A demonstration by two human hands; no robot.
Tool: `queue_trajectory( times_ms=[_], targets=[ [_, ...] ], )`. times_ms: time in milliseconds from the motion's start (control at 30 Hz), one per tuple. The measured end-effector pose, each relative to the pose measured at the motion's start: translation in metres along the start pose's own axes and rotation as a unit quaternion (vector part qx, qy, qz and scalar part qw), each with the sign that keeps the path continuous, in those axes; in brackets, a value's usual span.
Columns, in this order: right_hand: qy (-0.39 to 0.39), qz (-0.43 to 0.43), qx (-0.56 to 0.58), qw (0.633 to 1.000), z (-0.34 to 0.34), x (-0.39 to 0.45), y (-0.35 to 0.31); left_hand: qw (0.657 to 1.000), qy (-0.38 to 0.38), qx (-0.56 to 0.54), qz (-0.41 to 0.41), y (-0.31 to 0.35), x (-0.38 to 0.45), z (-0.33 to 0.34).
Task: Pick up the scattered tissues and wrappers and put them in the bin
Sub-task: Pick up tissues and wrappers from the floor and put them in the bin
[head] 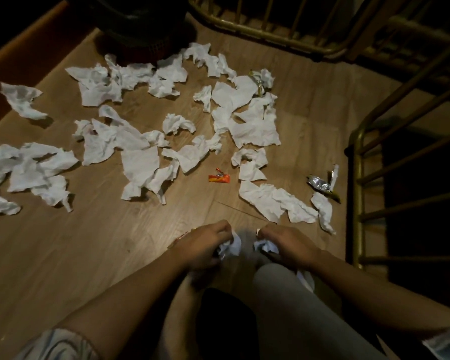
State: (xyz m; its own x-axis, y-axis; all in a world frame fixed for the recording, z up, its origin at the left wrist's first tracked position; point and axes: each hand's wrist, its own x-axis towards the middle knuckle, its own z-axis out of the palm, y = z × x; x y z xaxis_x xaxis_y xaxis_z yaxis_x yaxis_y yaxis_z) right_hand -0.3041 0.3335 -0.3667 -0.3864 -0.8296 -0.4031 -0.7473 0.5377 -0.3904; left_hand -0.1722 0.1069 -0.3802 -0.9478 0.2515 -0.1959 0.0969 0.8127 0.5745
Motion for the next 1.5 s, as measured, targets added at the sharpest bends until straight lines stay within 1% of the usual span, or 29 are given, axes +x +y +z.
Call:
queue_trajectory(
  times_ms=[67, 100, 167, 200, 267, 333, 367, 400, 433, 467, 533, 567, 667, 733, 767, 833, 900, 933, 1000, 1033, 1100, 1200, 1300, 1367, 1433, 1500],
  targets=[
    [0.020, -0.012, 0.014, 1.000, -0.002, 0.008, 0.001, 0.998, 0.044, -0.037, -0.033, -0.007, -0.002, -0.003],
    [0.031, -0.015, 0.024, 0.999, -0.003, 0.014, -0.001, 0.993, 0.069, -0.067, -0.063, -0.010, -0.003, -0.005],
    [0.062, -0.013, 0.051, 0.997, -0.007, 0.026, -0.009, 0.973, 0.139, -0.139, -0.123, -0.013, -0.004, -0.009],
    [0.087, -0.005, 0.070, 0.994, -0.008, 0.032, -0.015, 0.956, 0.178, -0.179, -0.152, -0.012, -0.004, -0.011],
    [0.139, 0.029, 0.111, 0.984, -0.012, 0.045, -0.027, 0.906, 0.258, -0.261, -0.210, -0.009, -0.002, -0.019],
    [0.160, 0.057, 0.136, 0.976, -0.020, 0.058, -0.037, 0.849, 0.326, -0.324, -0.262, -0.006, 0.002, -0.026],
    [0.162, 0.064, 0.145, 0.974, -0.025, 0.065, -0.040, 0.824, 0.348, -0.349, -0.280, -0.005, 0.006, -0.030],
    [0.162, 0.071, 0.154, 0.972, -0.030, 0.071, -0.043, 0.805, 0.363, -0.367, -0.292, -0.005, 0.009, -0.033],
    [0.163, 0.078, 0.162, 0.970, -0.034, 0.076, -0.046, 0.794, 0.374, -0.375, -0.298, -0.006, 0.012, -0.036],
    [0.165, 0.088, 0.167, 0.968, -0.037, 0.080, -0.047, 0.791, 0.381, -0.371, -0.302, -0.007, 0.016, -0.038],
    [0.185, 0.115, 0.167, 0.962, -0.042, 0.085, -0.047, 0.801, 0.383, -0.347, -0.303, -0.012, 0.023, -0.042],
    [0.207, 0.125, 0.167, 0.956, -0.043, 0.085, -0.044, 0.807, 0.384, -0.328, -0.306, -0.014, 0.027, -0.043],
    [0.274, 0.157, 0.215, 0.924, -0.046, 0.077, -0.030, 0.812, 0.396, -0.301, -0.306, -0.014, 0.035, -0.048],
    [0.288, 0.184, 0.236, 0.910, -0.045, 0.069, -0.020, 0.825, 0.388, -0.292, -0.290, -0.013, 0.039, -0.051],
    [0.279, 0.193, 0.229, 0.912, -0.045, 0.067, -0.017, 0.840, 0.379, -0.268, -0.281, -0.013, 0.042, -0.053],
    [0.227, 0.202, 0.186, 0.934, -0.041, 0.065, -0.013, 0.873, 0.348, -0.214, -0.266, -0.015, 0.049, -0.059],
    [0.175, 0.203, 0.121, 0.956, -0.033, 0.067, -0.010, 0.906, 0.294, -0.174, -0.249, -0.018, 0.062, -0.065],
    [0.163, 0.195, 0.087, 0.963, -0.029, 0.069, -0.008, 0.921, 0.255, -0.160, -0.248, -0.020, 0.068, -0.067],
    [0.157, 0.166, 0.035, 0.973, -0.021, 0.074, -0.001, 0.937, 0.182, -0.144, -0.261, -0.024, 0.080, -0.067],
    [0.166, 0.145, 0.019, 0.975, -0.019, 0.076, 0.003, 0.940, 0.158, -0.135, -0.269, -0.026, 0.085, -0.065],
    [0.208, 0.105, 0.004, 0.972, -0.019, 0.081, 0.008, 0.939, 0.141, -0.108, -0.293, -0.029, 0.093, -0.059],
    [0.270, 0.074, 0.040, 0.959, -0.030, 0.094, 0.004, 0.933, 0.161, -0.086, -0.310, -0.032, 0.096, -0.054],
    [0.333, 0.040, 0.130, 0.933, -0.048, 0.114, -0.011, 0.923, 0.217, -0.126, -0.291, -0.038, 0.093, -0.054],
    [0.379, 0.028, 0.187, 0.906, -0.060, 0.129, -0.022, 0.906, 0.272, -0.162, -0.282, -0.042, 0.091, -0.061],
    [0.407, 0.026, 0.241, 0.881, -0.070, 0.142, -0.029, 0.887, 0.342, -0.171, -0.257, -0.045, 0.090, -0.071],
    [0.429, 0.031, 0.285, 0.857, -0.081, 0.152, -0.037, 0.858, 0.422, -0.185, -0.228, -0.049, 0.090, -0.084]
  ],
)
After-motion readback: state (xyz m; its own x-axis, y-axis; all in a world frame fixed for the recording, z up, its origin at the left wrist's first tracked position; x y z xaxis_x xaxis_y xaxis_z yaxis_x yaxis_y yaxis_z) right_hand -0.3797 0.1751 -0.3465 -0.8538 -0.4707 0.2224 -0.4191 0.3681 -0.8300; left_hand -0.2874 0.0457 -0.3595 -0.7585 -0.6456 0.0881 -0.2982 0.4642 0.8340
